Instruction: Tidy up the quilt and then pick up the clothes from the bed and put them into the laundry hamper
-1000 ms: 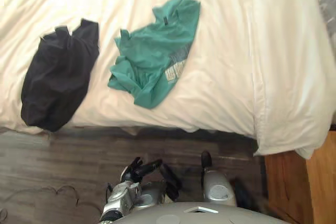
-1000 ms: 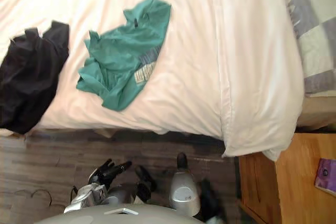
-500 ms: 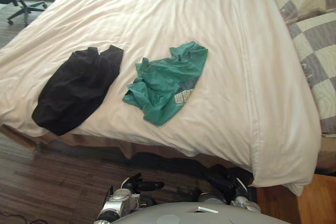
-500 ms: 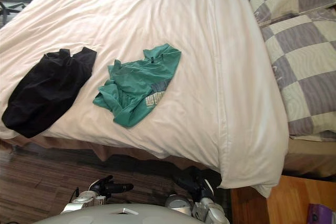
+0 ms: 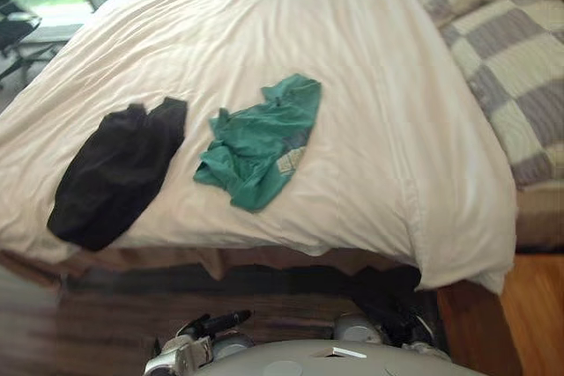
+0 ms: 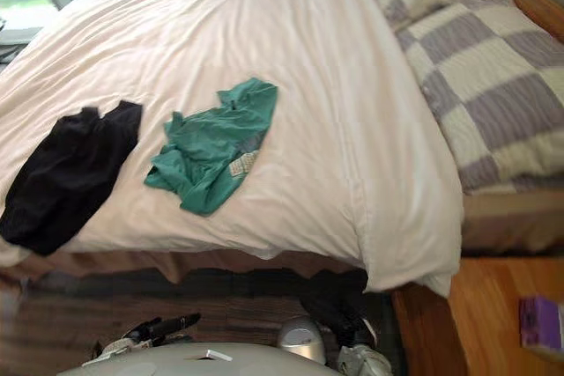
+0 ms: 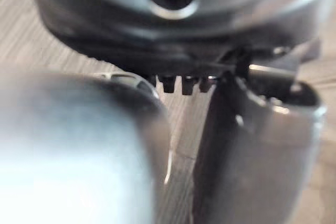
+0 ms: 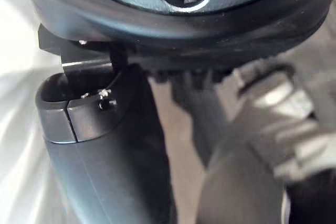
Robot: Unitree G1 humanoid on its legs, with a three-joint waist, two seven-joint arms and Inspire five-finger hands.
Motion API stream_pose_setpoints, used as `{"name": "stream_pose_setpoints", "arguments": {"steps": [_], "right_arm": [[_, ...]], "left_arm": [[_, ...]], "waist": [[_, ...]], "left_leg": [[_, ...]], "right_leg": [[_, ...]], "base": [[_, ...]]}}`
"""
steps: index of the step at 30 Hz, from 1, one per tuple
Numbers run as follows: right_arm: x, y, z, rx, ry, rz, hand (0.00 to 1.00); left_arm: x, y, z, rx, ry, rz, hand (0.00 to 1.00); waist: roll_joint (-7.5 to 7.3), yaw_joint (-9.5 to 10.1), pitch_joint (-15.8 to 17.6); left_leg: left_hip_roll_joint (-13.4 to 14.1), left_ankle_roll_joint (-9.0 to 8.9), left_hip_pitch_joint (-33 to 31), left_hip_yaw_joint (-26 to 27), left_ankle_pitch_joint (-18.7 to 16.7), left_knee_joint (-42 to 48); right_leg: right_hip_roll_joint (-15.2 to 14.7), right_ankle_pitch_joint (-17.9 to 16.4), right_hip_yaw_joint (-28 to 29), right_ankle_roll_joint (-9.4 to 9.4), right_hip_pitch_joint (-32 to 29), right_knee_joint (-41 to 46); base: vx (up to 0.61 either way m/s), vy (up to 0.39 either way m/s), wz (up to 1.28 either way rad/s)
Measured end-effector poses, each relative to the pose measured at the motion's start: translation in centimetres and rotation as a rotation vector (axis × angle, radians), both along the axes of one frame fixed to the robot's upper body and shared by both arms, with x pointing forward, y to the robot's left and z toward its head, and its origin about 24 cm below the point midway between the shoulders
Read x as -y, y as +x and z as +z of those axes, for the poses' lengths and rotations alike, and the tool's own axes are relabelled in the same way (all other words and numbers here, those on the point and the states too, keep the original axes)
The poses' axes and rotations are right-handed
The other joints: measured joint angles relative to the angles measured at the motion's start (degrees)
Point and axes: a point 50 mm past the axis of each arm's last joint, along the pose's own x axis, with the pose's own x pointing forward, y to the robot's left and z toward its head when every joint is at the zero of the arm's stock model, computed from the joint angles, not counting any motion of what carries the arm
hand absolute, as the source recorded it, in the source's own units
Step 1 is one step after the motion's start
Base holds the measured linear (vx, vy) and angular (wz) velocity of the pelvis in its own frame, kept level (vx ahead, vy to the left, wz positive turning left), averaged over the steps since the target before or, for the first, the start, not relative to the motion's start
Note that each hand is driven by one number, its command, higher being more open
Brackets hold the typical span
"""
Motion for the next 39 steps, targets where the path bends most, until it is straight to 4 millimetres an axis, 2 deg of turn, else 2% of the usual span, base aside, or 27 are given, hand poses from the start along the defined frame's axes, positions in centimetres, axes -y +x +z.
{"name": "stream_pose_setpoints", "arguments": {"steps": [2,3,4,5,7,8,9,10,11,12,13,14,17,20,21,23,25,28,29,30,32,33,35,36,37,38,39], "right_arm": [[1.2,-0.6,0.1,-0.033,-0.031,-0.010,1.00],[1.8,-0.7,0.2,-0.041,-0.048,0.001,1.00],[1.9,-0.8,0.2,-0.053,-0.062,0.021,1.00],[1.3,-0.9,-0.1,-0.059,-0.041,0.010,1.00],[-1.0,-0.7,-0.8,-0.053,0.035,-0.003,1.00],[-1.3,-0.5,-0.8,-0.034,0.042,0.016,1.00],[-1.5,-0.2,-0.7,-0.025,0.027,0.091,1.00],[-1.9,0.1,-0.6,-0.017,0.019,0.155,1.00],[-2.4,0.7,-0.4,0.006,0.007,0.218,1.00],[-3.2,1.7,-0.1,0.048,0.004,0.286,1.00],[-3.6,2.2,0.2,0.076,0.007,0.312,1.00],[-4.4,3.0,0.6,0.116,0.021,0.365,1.00],[-4.3,4.5,1.2,0.170,0.012,0.420,1.00],[-5.2,5.7,1.3,0.190,0.017,0.467,1.00],[-5.7,6.5,1.5,0.201,0.016,0.498,1.00],[-6.2,7.0,1.4,0.185,0.017,0.520,1.00],[-5.2,6.5,0.9,0.125,0.003,0.480,1.00],[-3.8,6.2,0.9,0.117,0.001,0.376,1.00],[-3.7,6.3,0.9,0.127,0.007,0.348,1.00],[-3.3,6.1,1.0,0.132,0.006,0.321,1.00],[-2.6,5.9,1.1,0.136,-0.009,0.293,1.00],[-2.0,5.4,1.1,0.124,-0.028,0.285,1.00],[-0.7,3.7,0.9,0.071,-0.064,0.295,1.00],[-0.2,2.9,0.9,0.040,-0.087,0.321,1.00],[0.2,2.6,0.9,0.028,-0.095,0.326,1.00],[0.6,2.7,0.9,0.020,-0.110,0.339,1.00],[-0.4,2.9,0.6,0.013,-0.087,0.349,1.00]], "left_arm": [[-0.1,0.1,0.0,0.014,0.001,-0.003,1.00],[0.2,0.1,0.0,0.018,-0.009,-0.015,1.00],[0.6,0.2,-0.1,0.017,-0.025,-0.037,1.00],[0.6,0.1,-0.1,0.010,-0.015,-0.055,1.00],[0.1,-0.4,-0.1,0.009,0.000,-0.058,1.00],[-0.1,-0.6,0.0,0.011,0.006,-0.065,1.00],[-0.6,-0.9,0.1,0.003,0.025,-0.089,1.00],[-0.7,-0.6,0.2,0.001,0.036,-0.130,1.00],[-0.5,0.0,0.2,0.003,0.037,-0.171,1.00],[-0.3,1.2,0.4,0.018,0.042,-0.220,1.00],[-0.1,1.7,0.5,0.015,0.048,-0.251,1.00],[0.6,2.8,0.5,0.002,0.063,-0.308,1.00],[3.0,4.4,0.5,0.016,0.069,-0.405,1.00],[3.4,4.3,0.5,0.026,0.068,-0.403,1.00],[3.4,4.5,0.6,0.040,0.073,-0.403,1.00],[3.6,5.3,0.9,0.081,0.080,-0.410,1.00],[3.7,6.2,1.3,0.155,0.080,-0.385,1.00],[4.2,5.8,1.2,0.188,0.063,-0.371,1.00],[4.2,5.7,1.1,0.187,0.057,-0.371,1.00],[4.1,5.0,0.9,0.166,0.036,-0.372,1.00],[3.5,4.9,0.9,0.161,0.040,-0.371,1.00],[2.9,4.8,1.0,0.159,0.049,-0.366,1.00],[2.2,4.7,1.1,0.159,0.058,-0.371,1.00],[2.2,4.4,1.0,0.153,0.056,-0.370,1.00],[2.3,4.2,0.9,0.152,0.051,-0.367,1.00],[2.7,3.8,0.7,0.141,0.029,-0.358,1.00],[2.0,4.0,0.8,0.141,0.040,-0.347,1.00]], "waist": [[0.59,-0.10,-0.2],[1.54,-0.36,-0.2],[2.50,-1.01,-0.2],[0.95,-1.06,0.0],[0.52,1.42,-0.7],[-0.03,2.25,-0.8],[-1.26,3.05,-1.1],[-1.54,3.16,-1.2],[-1.50,3.17,-1.1],[-1.44,2.95,-1.1],[-1.46,2.89,-1.1],[-1.96,2.95,-1.1],[0.37,3.06,0.0],[-0.01,3.56,-0.2],[-0.31,3.55,0.0],[0.44,3.86,0.7],[1.65,5.08,1.9],[2.64,5.07,1.8],[2.99,4.91,1.9],[3.42,4.25,1.9],[2.84,3.60,2.1],[2.15,3.09,2.5],[1.84,2.43,2.7],[2.10,2.22,2.6],[2.44,2.11,2.4],[3.01,1.97,1.9],[0.99,1.75,2.0]], "left_leg": [[1.3,-1.19,0.1,-3.4,2.4,-2.8],[1.7,-4.86,0.2,-3.3,3.6,-5.7],[1.7,-11.96,0.6,-1.6,2.0,-8.6],[0.7,-11.93,1.0,-0.5,0.5,-8.0],[-0.8,-10.25,2.2,4.9,-0.9,-9.7],[-1.7,-9.59,3.8,7.7,0.7,-12.5],[-3.3,-8.27,5.2,9.3,2.9,-16.1],[-4.2,-7.07,4.8,9.3,4.2,-18.0],[-5.2,-5.92,4.2,8.8,5.8,-20.2],[-7.2,-4.30,3.2,7.7,7.7,-23.1],[-8.7,-3.43,2.6,7.0,8.5,-24.3],[-12.6,-1.88,1.6,5.1,9.6,-25.6],[-15.7,0.26,2.6,2.1,11.3,-27.5],[-16.6,0.45,2.4,1.7,11.4,-27.1],[-16.3,0.62,0.0,1.7,10.4,-24.1],[-14.4,-0.05,-5.1,2.0,7.4,-14.9],[-12.2,-0.89,-10.3,2.9,7.0,-0.7],[-12.9,-1.96,-8.6,4.3,6.4,-1.4],[-12.6,-1.49,-8.1,4.9,5.1,-1.5],[-10.6,-0.59,-7.7,5.3,2.9,-2.0],[-7.2,-1.29,-6.6,4.3,2.6,-5.4],[-5.3,-1.88,-6.0,2.7,3.3,-7.8],[-2.3,-1.80,-6.0,-0.5,6.8,-10.8],[-1.3,-1.07,-5.8,-1.2,9.3,-11.8],[-1.0,-0.16,-5.5,-1.4,11.4,-12.5],[-2.8,-9.61,-3.9,-1.7,8.1,-13.4],[-4.7,-8.97,-4.4,-1.6,7.3,-11.9]], "right_leg": [[-1.8,0.1,2.6,3.01,-2.2,1.2],[-2.5,1.0,3.7,5.13,-2.9,0.3],[-3.7,3.1,3.7,8.07,-2.3,-2.5],[-5.0,4.8,4.2,8.13,-1.5,-3.7],[-6.2,20.1,-1.2,-0.58,-2.5,-9.9],[-6.4,24.0,-8.0,-4.29,-3.3,-10.2],[-6.1,23.3,-16.6,-3.31,-2.9,-9.4],[-3.9,21.0,-19.5,-0.80,-1.8,-9.6],[-0.7,18.8,-19.6,1.34,-0.8,-9.6],[3.2,14.8,-19.0,2.30,0.6,-10.5],[4.6,12.4,-18.8,1.73,1.7,-11.9],[5.0,7.8,-19.0,-2.39,4.4,-14.6],[3.0,7.1,-19.9,-3.02,7.2,-15.4],[2.2,6.4,-20.8,-1.94,6.9,-14.4],[1.6,5.8,-20.9,-1.26,5.8,-13.6],[2.2,5.8,-20.5,-1.30,5.3,-13.8],[2.0,5.9,-19.8,-1.24,6.9,-13.8],[-0.4,7.0,-19.4,-0.41,8.4,-13.5],[-0.7,7.5,-19.4,-0.21,8.1,-13.4],[-1.0,7.6,-19.0,-0.18,7.4,-12.7],[-2.9,7.8,-18.0,0.22,6.2,-11.4],[-5.0,7.7,-17.6,1.19,6.1,-11.3],[-9.0,7.0,-17.4,5.02,6.1,-10.1],[-10.9,6.8,-17.4,7.15,6.2,-9.2],[-11.6,6.9,-17.2,8.00,6.4,-9.1],[-14.0,7.4,-15.6,8.56,7.0,-9.9],[-15.0,7.5,-14.0,8.89,8.3,-11.3]], "base": [[-0.10,0.461,-0.61],[-0.15,0.584,-0.32],[-0.20,0.760,-0.24],[-0.22,0.749,-0.38],[-0.20,0.580,-0.84],[-0.19,0.538,-0.98],[-0.19,0.567,-0.64],[-0.13,0.421,-0.19],[-0.10,0.360,0.34],[-0.07,0.268,0.46],[-0.11,0.286,0.76],[-0.10,0.165,0.76],[-0.09,0.123,0.80],[-0.07,0.051,0.21],[-0.10,0.020,0.14],[-0.09,0.013,0.17],[-0.10,-0.005,0.09],[-0.01,0.132,-0.07],[-0.02,0.134,-0.21],[-0.01,0.144,-0.21],[0.00,0.188,-0.10],[0.01,0.280,0.13],[0.01,0.462,0.31],[0.01,0.384,0.24],[0.03,0.576,0.06],[0.04,0.483,0.06],[0.05,0.603,0.21]]}}
